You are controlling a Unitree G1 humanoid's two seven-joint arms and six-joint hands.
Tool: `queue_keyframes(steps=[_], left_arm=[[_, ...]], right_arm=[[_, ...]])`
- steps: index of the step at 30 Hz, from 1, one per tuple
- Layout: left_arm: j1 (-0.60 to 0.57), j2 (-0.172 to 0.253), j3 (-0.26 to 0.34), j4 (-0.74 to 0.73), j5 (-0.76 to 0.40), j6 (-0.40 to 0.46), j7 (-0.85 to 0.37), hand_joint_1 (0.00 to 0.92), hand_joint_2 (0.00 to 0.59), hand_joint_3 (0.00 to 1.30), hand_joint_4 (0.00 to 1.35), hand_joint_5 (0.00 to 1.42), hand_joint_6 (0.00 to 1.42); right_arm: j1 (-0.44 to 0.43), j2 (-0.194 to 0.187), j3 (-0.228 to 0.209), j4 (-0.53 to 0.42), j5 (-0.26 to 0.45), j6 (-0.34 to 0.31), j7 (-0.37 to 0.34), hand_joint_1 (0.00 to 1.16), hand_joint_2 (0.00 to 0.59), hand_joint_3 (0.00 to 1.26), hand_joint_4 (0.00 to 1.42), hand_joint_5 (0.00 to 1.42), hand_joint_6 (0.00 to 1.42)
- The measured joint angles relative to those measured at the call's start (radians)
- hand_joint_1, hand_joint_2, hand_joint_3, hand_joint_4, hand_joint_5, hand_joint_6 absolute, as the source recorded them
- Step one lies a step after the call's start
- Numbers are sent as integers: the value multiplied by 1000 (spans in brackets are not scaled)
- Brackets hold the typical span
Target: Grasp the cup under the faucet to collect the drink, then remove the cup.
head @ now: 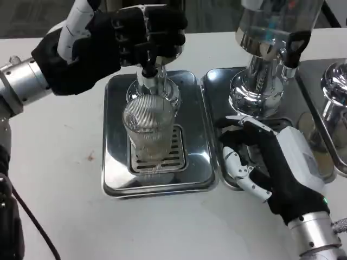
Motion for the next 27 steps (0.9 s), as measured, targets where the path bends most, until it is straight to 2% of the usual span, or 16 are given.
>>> queue_keyframes(steps=[8,20,27], left_arm=[[29,-6,-3,-3,8,-98,7,0,56,295,192,201,135],[49,-4,-20,-3,37,-161,11,0,54,304,204,214,138],[71,-1,-34,-9,44,-239,26,0,57,310,210,214,141]], right_arm=[[0,-1,-2,0,3,0,0,386,494,405,504,490,404],[-1,-4,-4,0,6,0,0,386,494,405,504,490,404],[-2,-5,-4,0,17,0,1,386,494,405,504,490,404]])
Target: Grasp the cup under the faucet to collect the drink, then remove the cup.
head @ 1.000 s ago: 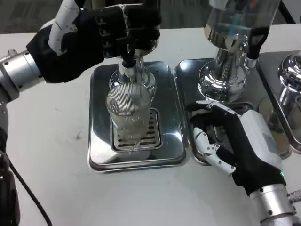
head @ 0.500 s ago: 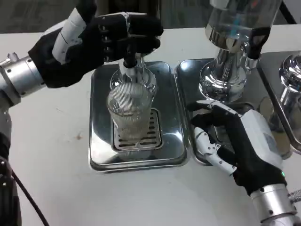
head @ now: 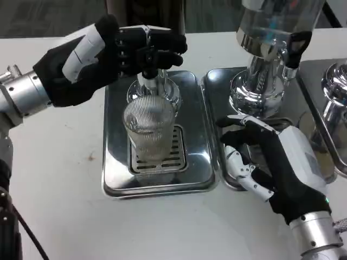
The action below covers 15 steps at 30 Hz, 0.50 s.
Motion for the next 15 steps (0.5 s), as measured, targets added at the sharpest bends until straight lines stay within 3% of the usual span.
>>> queue_keyframes(steps=[15], left_arm=[[43,3,-36,-31,35,-214,54,0,55,266,156,178,131]], right_arm=[[-5,-6,0,0,6,0,4,386,494,405,504,490,404]])
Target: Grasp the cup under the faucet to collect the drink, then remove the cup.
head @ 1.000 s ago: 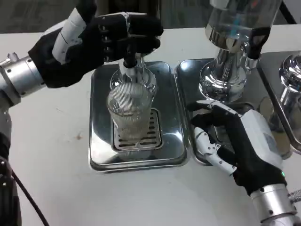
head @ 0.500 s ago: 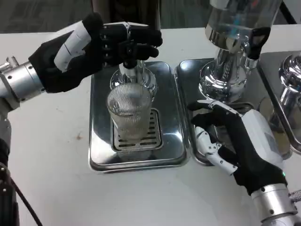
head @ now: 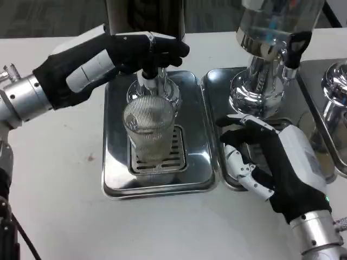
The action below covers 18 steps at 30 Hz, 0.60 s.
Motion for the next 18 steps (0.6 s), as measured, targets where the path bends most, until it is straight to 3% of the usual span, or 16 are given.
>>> queue_keyframes(steps=[7,18], left_arm=[[31,4,-19,-11,22,-120,48,0,54,242,135,165,131],[45,13,-46,-14,34,-204,87,0,61,158,93,165,131]], right_arm=[[0,-6,0,0,9,3,6,386,494,405,504,490,404],[0,-11,0,0,18,13,11,386,494,405,504,490,404]])
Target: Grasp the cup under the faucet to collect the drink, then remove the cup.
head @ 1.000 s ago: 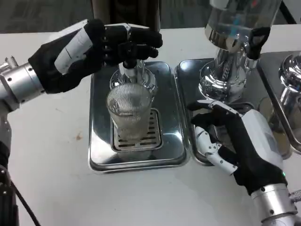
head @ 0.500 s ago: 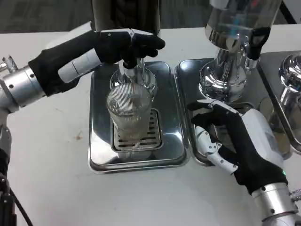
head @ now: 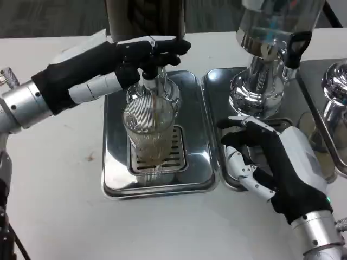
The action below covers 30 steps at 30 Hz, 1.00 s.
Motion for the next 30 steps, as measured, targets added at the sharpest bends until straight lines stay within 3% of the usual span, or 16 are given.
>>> queue_keyframes(steps=[4,14,19,24,30], left_arm=[[8,7,-13,0,11,-56,30,0,61,157,92,160,131],[14,10,-36,0,14,-85,57,0,56,147,89,154,144],[21,14,-41,-3,16,-105,72,0,58,152,89,153,146],[21,18,-44,-5,27,-116,84,0,59,155,89,153,148],[24,21,-46,-7,35,-130,97,0,61,156,89,153,149]], right_arm=[[0,0,0,0,2,4,3,386,494,405,504,490,404],[7,1,0,-4,13,4,6,391,488,387,476,482,404],[7,4,0,-9,39,5,8,574,372,375,419,508,459],[6,3,-3,-11,69,8,35,544,282,189,216,344,364],[-28,-4,-7,-2,178,53,171,546,240,2,36,139,209]])
